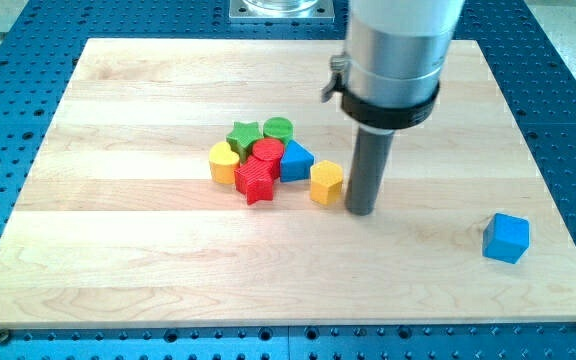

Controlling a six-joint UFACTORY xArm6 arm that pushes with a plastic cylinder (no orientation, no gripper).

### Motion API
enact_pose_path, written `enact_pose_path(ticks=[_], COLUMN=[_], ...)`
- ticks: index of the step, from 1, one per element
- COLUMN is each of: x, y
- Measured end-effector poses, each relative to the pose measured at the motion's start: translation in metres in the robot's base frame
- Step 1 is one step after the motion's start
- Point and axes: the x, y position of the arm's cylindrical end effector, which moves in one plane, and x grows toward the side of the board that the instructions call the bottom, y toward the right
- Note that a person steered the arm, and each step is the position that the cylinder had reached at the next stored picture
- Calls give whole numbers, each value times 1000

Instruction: Slide the yellow hexagon below the blue triangle

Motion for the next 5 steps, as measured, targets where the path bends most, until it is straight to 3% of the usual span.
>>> enact_pose_path(ticks=[1, 2, 4, 5], x=[-3, 5, -24, 58], y=[-37, -35, 206, 246])
